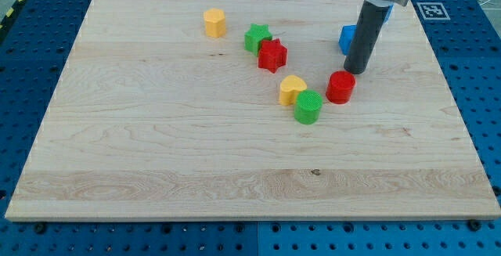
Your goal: Slide blue cube towards blue triangle
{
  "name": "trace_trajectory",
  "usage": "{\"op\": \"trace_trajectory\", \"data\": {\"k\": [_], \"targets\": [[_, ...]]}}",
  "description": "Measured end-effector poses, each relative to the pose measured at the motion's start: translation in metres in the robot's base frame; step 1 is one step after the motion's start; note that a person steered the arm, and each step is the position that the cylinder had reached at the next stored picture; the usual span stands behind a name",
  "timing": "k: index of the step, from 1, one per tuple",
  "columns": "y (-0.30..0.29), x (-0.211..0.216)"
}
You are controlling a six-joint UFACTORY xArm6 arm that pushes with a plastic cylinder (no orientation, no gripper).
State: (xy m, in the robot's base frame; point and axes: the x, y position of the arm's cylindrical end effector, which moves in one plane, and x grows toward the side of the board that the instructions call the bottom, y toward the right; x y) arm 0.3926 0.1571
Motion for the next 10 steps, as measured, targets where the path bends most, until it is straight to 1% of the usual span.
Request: {"op": "trace_trajectory", "data": {"k": [1, 3, 4, 5, 6, 7, 8, 9, 10], "targets": [[0.011, -0.04], [0.004, -0.037], [-0.039, -0.035], [-0.045, -0.035], [-0.008, -0.061], [0.01, -0.065], [0.016, -0.065], [0.036, -0.08], [0.036, -0.08]]}}
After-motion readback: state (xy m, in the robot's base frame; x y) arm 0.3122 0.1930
